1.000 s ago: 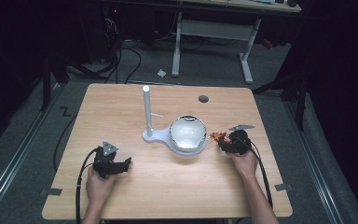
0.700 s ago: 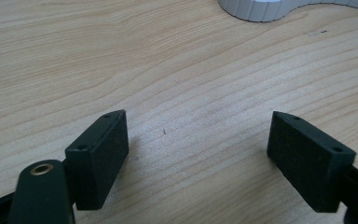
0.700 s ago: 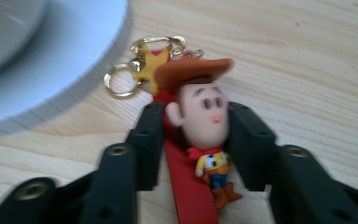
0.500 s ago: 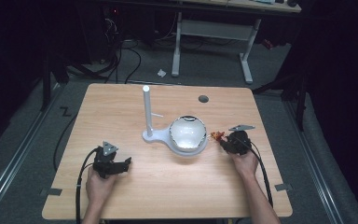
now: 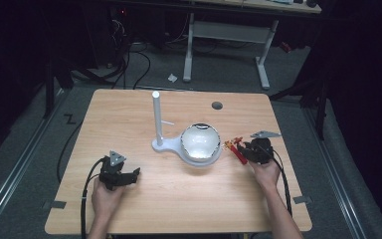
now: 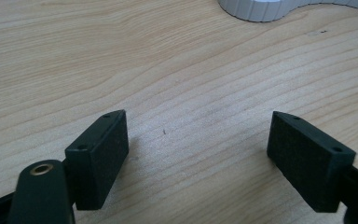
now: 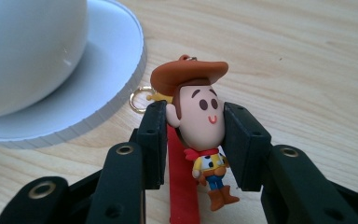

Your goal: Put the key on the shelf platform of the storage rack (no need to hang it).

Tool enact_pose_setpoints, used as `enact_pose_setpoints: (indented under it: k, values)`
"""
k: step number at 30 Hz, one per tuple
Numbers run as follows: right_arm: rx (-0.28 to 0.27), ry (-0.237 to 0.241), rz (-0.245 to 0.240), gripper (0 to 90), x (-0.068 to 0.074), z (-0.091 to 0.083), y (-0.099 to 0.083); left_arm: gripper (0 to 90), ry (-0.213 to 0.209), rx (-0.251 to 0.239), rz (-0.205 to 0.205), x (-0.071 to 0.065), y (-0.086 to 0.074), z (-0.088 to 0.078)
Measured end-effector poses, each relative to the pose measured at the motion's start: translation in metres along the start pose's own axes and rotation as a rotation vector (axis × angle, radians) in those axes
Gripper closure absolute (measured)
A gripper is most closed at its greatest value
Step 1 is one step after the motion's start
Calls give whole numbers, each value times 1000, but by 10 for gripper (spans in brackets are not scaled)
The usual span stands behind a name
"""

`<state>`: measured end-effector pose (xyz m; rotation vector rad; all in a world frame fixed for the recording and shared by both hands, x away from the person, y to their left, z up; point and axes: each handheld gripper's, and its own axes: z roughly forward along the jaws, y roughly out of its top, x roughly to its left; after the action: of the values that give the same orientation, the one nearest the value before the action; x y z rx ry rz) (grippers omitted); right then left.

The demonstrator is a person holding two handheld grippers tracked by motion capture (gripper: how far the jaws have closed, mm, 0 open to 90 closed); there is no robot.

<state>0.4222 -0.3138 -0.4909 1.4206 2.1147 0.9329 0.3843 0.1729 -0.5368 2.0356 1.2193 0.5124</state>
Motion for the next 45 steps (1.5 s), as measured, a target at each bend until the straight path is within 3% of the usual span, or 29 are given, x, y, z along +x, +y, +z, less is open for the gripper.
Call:
enact_pose_setpoints:
  k: [9, 23, 30, 45]
  values:
    - [-81, 24, 35, 624, -7, -31, 6, 210, 1, -1, 0, 0, 0, 0]
    - [-160, 61, 8, 625, -2, -74, 25, 211, 1, -1, -1, 0, 0, 0]
    - [-199, 86, -1, 626, 4, -92, 36, 211, 0, -2, -1, 0, 0, 0]
    - [-255, 168, -72, 627, 30, -123, 64, 211, 0, -1, 0, 0, 0, 0]
